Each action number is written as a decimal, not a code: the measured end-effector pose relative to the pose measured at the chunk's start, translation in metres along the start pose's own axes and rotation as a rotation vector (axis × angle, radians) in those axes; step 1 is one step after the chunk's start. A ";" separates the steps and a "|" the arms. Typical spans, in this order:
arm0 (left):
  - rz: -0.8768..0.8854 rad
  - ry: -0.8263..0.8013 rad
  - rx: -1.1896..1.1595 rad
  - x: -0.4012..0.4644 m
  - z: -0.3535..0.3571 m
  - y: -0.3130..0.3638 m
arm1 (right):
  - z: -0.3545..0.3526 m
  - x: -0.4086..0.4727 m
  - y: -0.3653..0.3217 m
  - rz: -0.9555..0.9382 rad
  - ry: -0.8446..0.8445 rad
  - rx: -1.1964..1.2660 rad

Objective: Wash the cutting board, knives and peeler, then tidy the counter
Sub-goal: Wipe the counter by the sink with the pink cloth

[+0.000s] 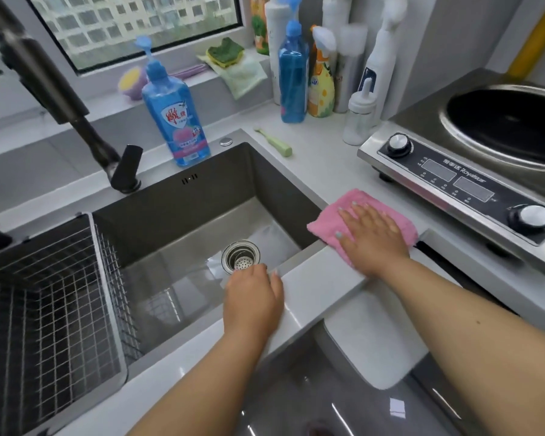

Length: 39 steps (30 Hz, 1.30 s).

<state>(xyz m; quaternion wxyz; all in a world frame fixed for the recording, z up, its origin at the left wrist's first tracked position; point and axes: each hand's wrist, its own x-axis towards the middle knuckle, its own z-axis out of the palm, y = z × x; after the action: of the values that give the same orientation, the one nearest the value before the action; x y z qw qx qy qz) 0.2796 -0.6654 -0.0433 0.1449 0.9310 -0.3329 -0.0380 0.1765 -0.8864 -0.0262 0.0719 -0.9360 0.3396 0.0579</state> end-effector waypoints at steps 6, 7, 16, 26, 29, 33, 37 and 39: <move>0.016 0.135 -0.460 -0.014 -0.017 -0.014 | -0.003 -0.001 0.002 -0.006 -0.025 -0.014; 0.007 0.183 -0.481 -0.022 -0.024 -0.021 | -0.003 -0.002 0.001 0.006 -0.034 -0.014; -0.328 0.191 -0.537 -0.087 -0.053 -0.088 | 0.023 -0.090 -0.128 -0.130 -0.079 0.051; -0.339 0.219 -0.602 -0.083 -0.055 -0.094 | 0.030 -0.094 -0.154 -0.649 -0.127 -0.043; -0.343 0.212 -0.554 -0.085 -0.053 -0.094 | 0.014 -0.062 -0.084 -0.440 -0.087 -0.064; -0.348 0.194 -0.538 -0.085 -0.057 -0.087 | -0.007 -0.035 -0.022 -0.246 -0.076 -0.053; -0.365 0.214 -0.634 -0.091 -0.067 -0.089 | 0.001 -0.039 -0.028 -0.180 -0.026 -0.030; -0.361 0.284 -0.613 -0.102 -0.075 -0.095 | 0.006 -0.043 -0.037 -0.123 0.004 0.006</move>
<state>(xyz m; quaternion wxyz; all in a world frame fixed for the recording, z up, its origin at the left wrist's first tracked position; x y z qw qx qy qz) 0.2709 -0.5131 -0.0018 0.4521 0.8841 -0.1136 -0.0314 0.1668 -0.8299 -0.0222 0.0776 -0.9550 0.2819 0.0503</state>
